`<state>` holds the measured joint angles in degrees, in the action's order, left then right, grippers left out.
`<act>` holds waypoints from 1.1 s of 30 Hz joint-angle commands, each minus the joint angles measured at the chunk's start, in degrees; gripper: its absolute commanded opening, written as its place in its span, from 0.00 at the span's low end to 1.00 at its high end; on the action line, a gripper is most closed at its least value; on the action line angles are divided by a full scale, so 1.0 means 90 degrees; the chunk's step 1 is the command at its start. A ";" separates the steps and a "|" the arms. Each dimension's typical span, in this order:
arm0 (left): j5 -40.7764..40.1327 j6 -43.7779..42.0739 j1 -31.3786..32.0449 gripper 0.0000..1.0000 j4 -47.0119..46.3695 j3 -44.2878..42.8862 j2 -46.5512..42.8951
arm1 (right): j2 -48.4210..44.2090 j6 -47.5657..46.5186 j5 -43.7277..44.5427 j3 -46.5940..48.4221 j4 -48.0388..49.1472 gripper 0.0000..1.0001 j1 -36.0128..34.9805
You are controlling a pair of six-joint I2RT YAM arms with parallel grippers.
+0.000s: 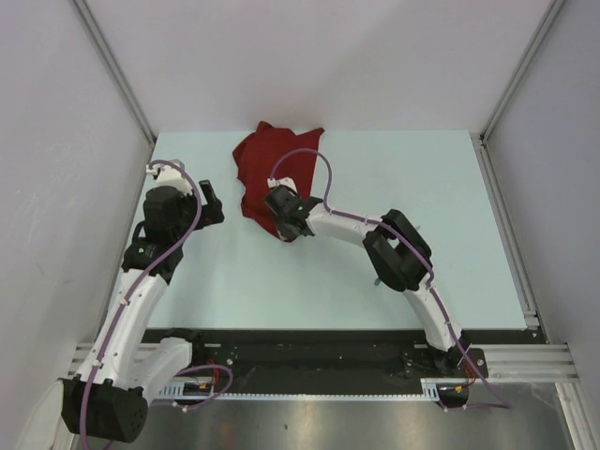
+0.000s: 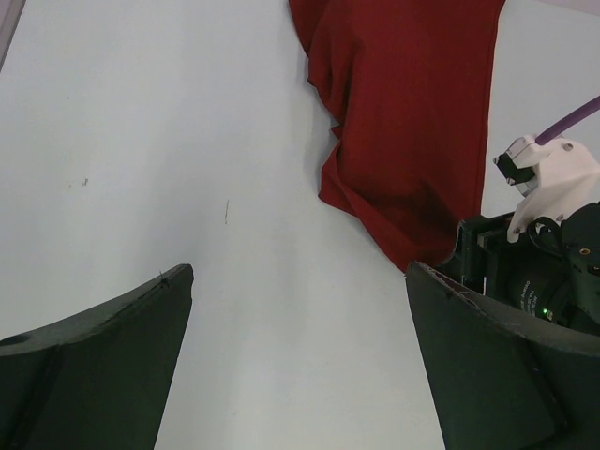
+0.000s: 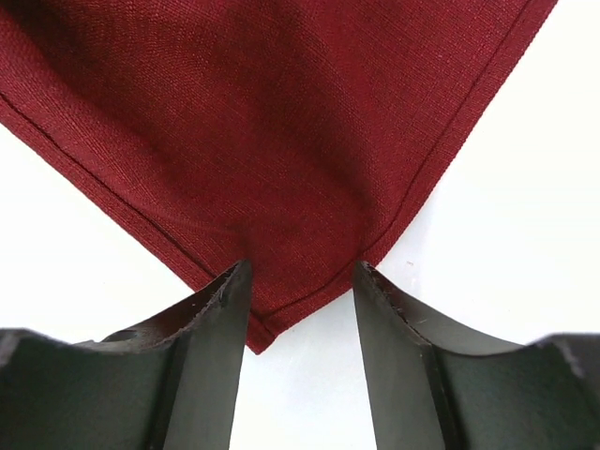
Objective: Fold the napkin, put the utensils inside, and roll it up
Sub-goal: Flatten the napkin out
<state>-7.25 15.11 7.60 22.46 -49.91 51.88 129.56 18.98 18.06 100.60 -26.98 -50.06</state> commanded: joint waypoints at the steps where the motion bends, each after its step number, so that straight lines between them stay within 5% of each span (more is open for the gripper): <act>1: 0.0112 0.0137 -0.0063 1.00 -0.0083 0.0038 -0.0022 | 0.0204 0.0078 -0.0045 0.0043 -0.0849 0.49 -0.0092; 3: 0.0073 0.0147 -0.0063 1.00 -0.0112 0.0067 0.0007 | 0.0263 0.0098 -0.0025 0.0034 -0.0898 0.46 -0.0082; 12: -0.0182 0.1122 0.0005 0.99 -0.0541 0.0388 0.0387 | -0.0087 0.0283 -0.0766 -0.0990 -0.0441 0.01 0.0308; 17: 0.0053 0.1562 0.0376 0.96 -0.1478 0.0517 0.1401 | -0.0517 0.0332 -0.0767 -0.1790 -0.0293 0.00 0.0494; 26: 0.0667 0.2041 0.0513 0.71 -0.2824 0.0145 0.3268 | -0.1123 0.0527 -0.0669 -0.2847 -0.0098 0.00 0.0543; 33: 0.0981 0.2305 0.0582 0.67 -0.3432 0.0018 0.4206 | -0.1163 0.0557 -0.0650 -0.2984 -0.0107 0.00 0.0553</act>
<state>-0.80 33.23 12.10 -1.98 -47.11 87.18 116.44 23.99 11.11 77.82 -15.49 -45.58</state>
